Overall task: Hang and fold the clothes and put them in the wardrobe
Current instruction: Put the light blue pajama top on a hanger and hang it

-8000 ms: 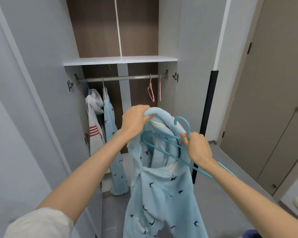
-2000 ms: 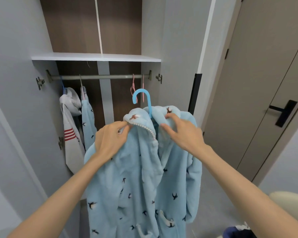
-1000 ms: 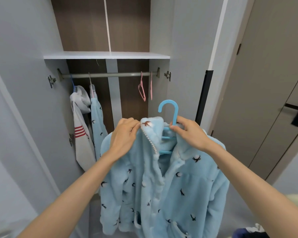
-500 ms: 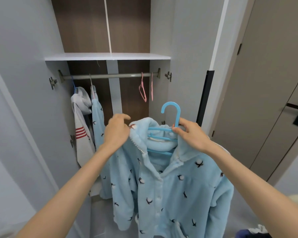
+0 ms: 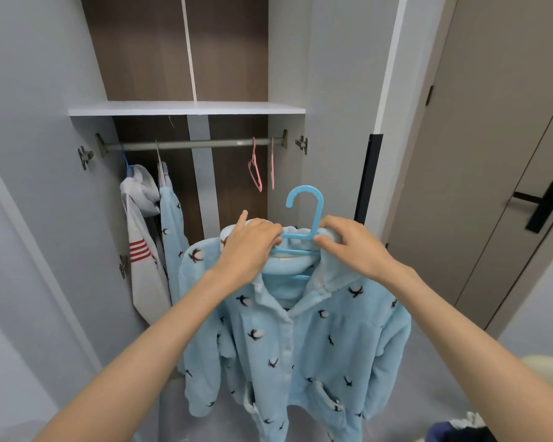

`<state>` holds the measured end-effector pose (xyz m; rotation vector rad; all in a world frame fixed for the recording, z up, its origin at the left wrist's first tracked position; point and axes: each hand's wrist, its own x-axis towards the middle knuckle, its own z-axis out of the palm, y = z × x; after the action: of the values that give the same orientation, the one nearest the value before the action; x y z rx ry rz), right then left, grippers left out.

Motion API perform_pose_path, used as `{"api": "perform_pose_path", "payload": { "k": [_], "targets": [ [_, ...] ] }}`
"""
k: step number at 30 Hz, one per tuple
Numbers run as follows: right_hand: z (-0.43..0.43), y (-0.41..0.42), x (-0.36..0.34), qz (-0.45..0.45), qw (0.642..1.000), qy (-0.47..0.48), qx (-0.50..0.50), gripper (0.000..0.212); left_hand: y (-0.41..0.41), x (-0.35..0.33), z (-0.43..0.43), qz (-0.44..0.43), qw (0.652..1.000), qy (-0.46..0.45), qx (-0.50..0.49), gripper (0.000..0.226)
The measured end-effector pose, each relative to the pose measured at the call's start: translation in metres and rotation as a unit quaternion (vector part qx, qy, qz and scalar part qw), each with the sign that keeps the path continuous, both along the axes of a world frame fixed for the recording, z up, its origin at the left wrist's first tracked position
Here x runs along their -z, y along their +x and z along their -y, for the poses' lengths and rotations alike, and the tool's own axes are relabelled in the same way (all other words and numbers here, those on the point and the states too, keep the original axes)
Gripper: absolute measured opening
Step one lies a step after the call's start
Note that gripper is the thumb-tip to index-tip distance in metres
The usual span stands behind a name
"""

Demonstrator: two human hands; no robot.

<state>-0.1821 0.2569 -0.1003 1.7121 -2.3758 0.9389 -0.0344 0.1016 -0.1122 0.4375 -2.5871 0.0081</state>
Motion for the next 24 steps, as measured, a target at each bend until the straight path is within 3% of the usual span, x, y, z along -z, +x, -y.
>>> {"api": "perform_pose_path", "payload": {
  "k": [3, 5, 9, 12, 17, 20, 22, 24],
  "targets": [
    [-0.01, 0.001, 0.008, -0.049, 0.995, 0.069, 0.046, 0.027, 0.0, 0.0, -0.008, 0.003, 0.999, 0.02, -0.025, 0.016],
    [-0.015, -0.001, 0.009, -0.07, 0.99, 0.081, 0.087, 0.027, 0.001, -0.002, -0.01, 0.012, 0.999, 0.017, -0.033, 0.015],
    [-0.023, -0.011, -0.001, -0.013, 0.983, 0.102, 0.149, 0.026, 0.007, -0.012, -0.009, 0.009, 0.999, -0.004, -0.037, 0.018],
    [-0.023, -0.014, -0.007, -0.004, 0.978, 0.15, 0.149, 0.032, 0.009, -0.012, -0.009, -0.018, 0.999, -0.004, -0.038, 0.018],
    [-0.016, 0.009, -0.012, -0.067, 0.991, 0.103, 0.05, 0.058, 0.009, -0.005, -0.01, -0.063, 0.996, -0.063, -0.024, 0.007],
    [-0.018, 0.007, -0.002, -0.135, 0.976, 0.148, 0.086, 0.033, 0.013, -0.004, -0.011, -0.09, 0.99, -0.101, -0.026, 0.002],
    [-0.028, 0.0, -0.001, -0.122, 0.973, 0.14, 0.134, 0.019, 0.019, -0.004, -0.007, -0.086, 0.987, -0.126, -0.043, 0.005],
    [-0.036, -0.006, -0.001, -0.079, 0.976, 0.122, 0.161, 0.019, 0.023, -0.004, -0.004, -0.08, 0.984, -0.145, -0.063, 0.005]
  ]
}}
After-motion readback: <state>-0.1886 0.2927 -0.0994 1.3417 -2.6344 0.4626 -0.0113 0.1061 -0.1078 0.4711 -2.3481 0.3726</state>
